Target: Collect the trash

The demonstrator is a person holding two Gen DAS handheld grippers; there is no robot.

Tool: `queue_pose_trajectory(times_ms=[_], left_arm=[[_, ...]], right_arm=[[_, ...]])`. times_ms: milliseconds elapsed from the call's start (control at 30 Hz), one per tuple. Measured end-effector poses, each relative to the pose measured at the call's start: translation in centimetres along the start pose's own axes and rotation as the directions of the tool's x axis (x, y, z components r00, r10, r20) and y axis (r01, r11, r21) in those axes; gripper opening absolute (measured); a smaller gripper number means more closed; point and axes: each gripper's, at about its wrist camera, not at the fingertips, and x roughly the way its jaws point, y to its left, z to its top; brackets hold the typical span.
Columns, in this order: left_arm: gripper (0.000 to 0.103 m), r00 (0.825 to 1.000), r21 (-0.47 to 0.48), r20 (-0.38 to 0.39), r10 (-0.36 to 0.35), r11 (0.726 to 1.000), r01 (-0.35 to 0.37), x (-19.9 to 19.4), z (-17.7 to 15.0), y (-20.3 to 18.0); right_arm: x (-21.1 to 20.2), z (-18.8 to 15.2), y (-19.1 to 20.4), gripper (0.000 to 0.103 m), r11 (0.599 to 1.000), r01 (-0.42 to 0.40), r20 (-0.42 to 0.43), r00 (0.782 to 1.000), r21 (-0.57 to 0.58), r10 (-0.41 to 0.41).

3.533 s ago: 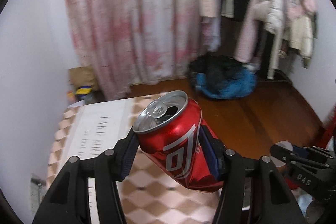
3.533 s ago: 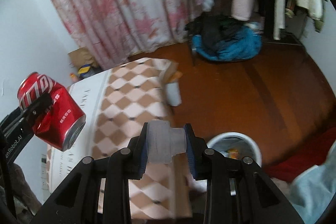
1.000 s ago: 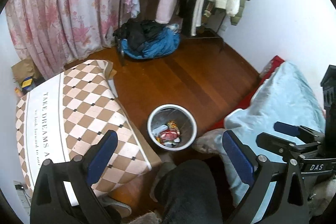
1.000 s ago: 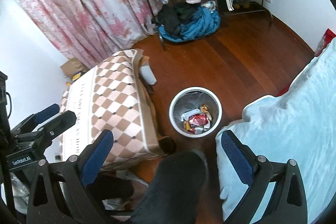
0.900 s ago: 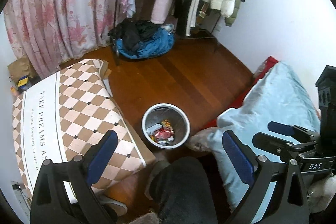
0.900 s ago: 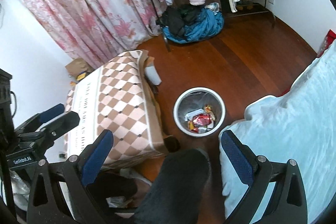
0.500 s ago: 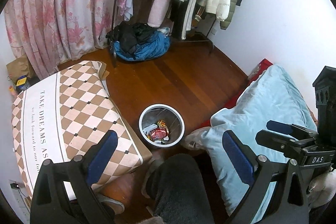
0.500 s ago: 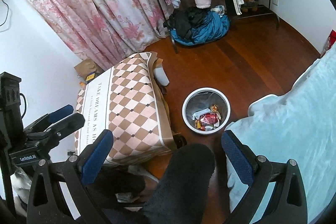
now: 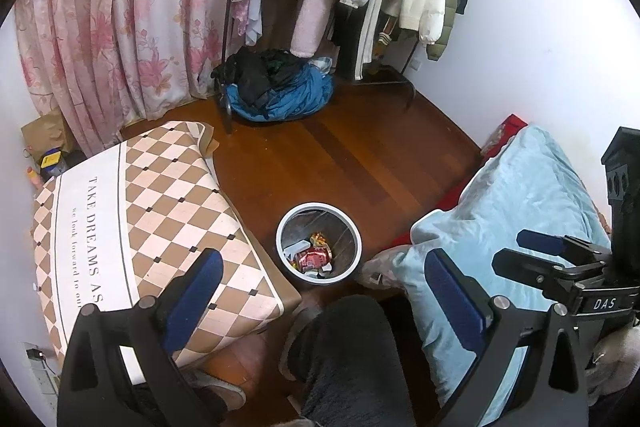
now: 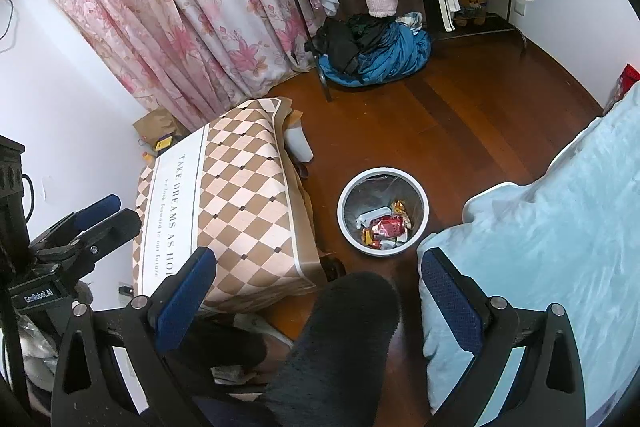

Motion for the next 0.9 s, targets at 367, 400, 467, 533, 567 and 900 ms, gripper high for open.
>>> queue_pose_trajectory(times_ms=[367,400,467,533,567,900], left_arm=[[0.103,1.000,0.018,-0.002,0.008,1.000,-0.008,0.1,-0.3,-0.5],[0.103,1.000,0.020,-0.002,0.005,1.000,-0.005,0.1,-0.3,-0.5],[0.103,1.000,0.020,-0.002,0.004,1.000,-0.004,0.2,-0.2,-0.6],[0.103,1.000,0.022,-0.003,0.001,1.000,-0.001,0.3,-0.2,-0.7],[0.103,1.000,0.022,-0.003,0.000,1.000,0.000,0.3,-0.2,-0.7],[0.103,1.000,0.024,-0.005,-0.004,1.000,0.004,0.3,-0.3,-0.8]], right_arm=[[0.0,-0.1,-0.3,0.103,1.000,0.007,-0.001,1.000,-0.005,-0.007],[0.0,-0.1,-0.3,0.103,1.000,0.008,-0.001,1.000,-0.007,-0.008],[-0.1,-0.1,-0.5,0.103,1.000,0.010,0.001,1.000,-0.009,-0.010],[-0.2,-0.1,-0.6,0.103,1.000,0.009,-0.001,1.000,-0.007,-0.009],[-0.2,-0.1,-0.6,0.103,1.000,0.010,0.000,1.000,-0.010,-0.010],[-0.2,-0.3,-0.8,0.103,1.000,0.005,-0.003,1.000,-0.015,-0.005]])
